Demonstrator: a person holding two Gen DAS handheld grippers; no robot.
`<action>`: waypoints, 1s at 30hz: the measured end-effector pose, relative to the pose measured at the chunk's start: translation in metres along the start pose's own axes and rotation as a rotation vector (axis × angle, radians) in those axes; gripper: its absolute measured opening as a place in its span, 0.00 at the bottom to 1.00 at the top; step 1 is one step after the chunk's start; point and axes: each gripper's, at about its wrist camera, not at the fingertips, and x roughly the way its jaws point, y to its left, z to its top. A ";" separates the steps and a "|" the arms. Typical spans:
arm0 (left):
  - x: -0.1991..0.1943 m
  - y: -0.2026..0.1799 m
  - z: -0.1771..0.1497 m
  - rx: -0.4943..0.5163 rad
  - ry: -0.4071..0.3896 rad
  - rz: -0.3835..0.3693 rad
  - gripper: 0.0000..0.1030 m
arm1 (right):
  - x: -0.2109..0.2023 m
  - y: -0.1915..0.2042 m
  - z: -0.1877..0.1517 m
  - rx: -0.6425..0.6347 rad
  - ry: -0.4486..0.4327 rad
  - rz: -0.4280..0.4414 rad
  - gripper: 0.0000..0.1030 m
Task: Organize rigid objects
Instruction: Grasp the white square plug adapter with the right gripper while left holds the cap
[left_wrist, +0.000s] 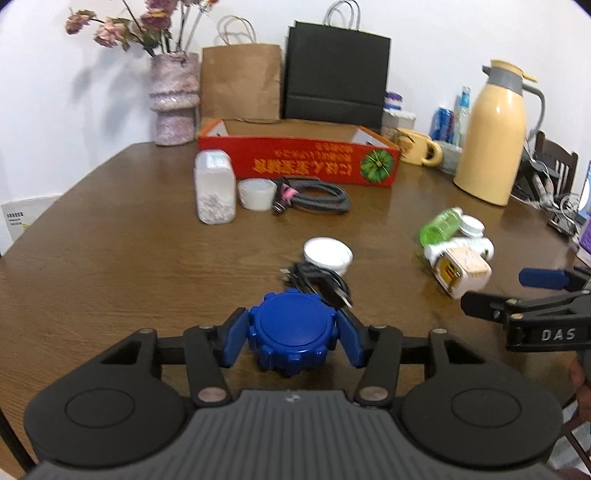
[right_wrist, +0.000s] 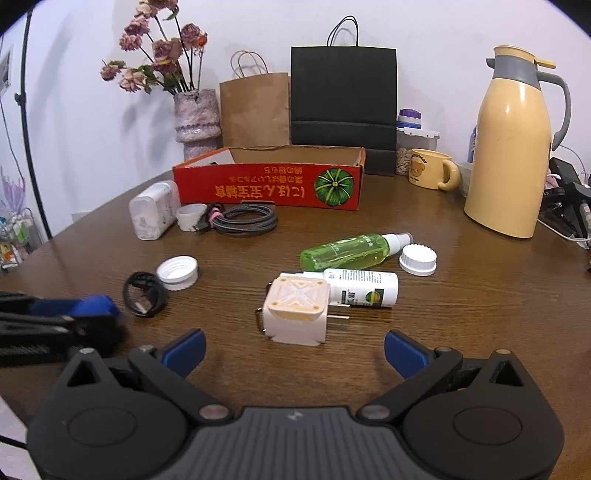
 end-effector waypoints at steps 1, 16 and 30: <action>-0.001 0.002 0.002 -0.005 -0.006 0.010 0.52 | 0.003 0.000 0.001 0.002 0.004 -0.004 1.00; -0.003 0.023 0.009 -0.038 -0.039 0.038 0.52 | 0.046 -0.005 0.015 0.051 0.048 -0.033 0.88; -0.002 0.035 0.021 -0.059 -0.069 0.039 0.52 | 0.043 0.002 0.015 0.040 0.023 -0.006 0.65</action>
